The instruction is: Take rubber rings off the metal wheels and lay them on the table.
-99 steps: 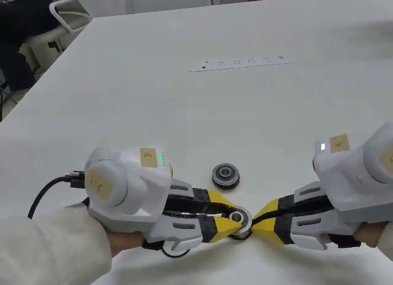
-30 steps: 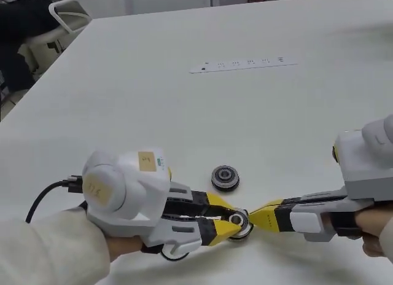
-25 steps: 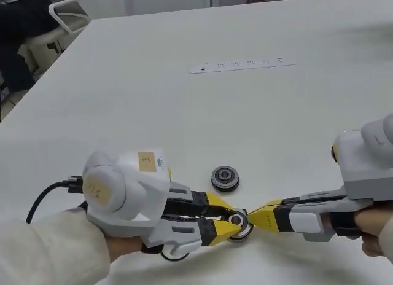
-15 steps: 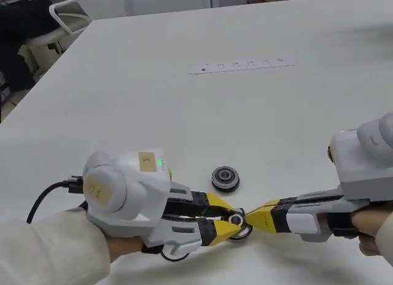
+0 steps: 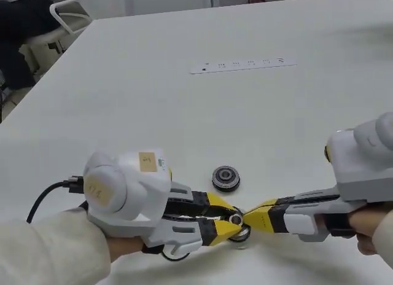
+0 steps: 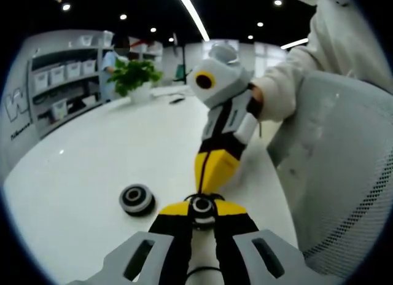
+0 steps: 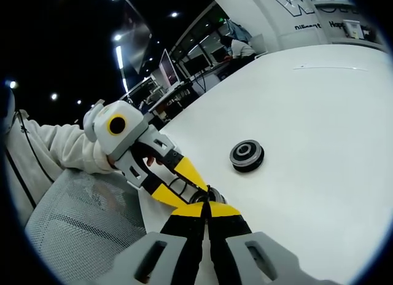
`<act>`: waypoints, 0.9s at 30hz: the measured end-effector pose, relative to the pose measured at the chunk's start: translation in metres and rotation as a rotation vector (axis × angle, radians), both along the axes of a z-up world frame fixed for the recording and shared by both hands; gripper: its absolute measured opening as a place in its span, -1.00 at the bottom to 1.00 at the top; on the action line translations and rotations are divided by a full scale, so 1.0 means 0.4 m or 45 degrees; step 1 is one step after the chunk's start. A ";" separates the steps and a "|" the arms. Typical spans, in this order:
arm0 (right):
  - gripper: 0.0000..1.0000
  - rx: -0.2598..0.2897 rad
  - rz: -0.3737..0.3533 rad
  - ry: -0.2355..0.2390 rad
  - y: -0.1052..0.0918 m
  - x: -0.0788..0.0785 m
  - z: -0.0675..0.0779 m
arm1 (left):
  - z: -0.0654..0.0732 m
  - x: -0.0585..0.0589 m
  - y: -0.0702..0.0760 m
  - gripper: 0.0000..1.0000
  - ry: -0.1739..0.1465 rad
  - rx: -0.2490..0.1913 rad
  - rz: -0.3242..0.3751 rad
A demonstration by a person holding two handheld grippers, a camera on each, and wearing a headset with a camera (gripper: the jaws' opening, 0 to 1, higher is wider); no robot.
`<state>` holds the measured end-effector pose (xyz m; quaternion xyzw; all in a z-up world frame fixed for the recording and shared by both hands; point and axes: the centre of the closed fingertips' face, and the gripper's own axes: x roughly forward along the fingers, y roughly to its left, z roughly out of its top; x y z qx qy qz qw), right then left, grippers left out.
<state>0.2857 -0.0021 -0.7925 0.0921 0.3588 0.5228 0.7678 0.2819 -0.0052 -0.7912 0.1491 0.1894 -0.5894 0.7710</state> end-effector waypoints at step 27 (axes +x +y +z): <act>-1.00 -0.008 -0.017 -0.008 -0.011 0.011 0.006 | 0.002 -0.002 0.002 -0.69 0.054 0.025 0.015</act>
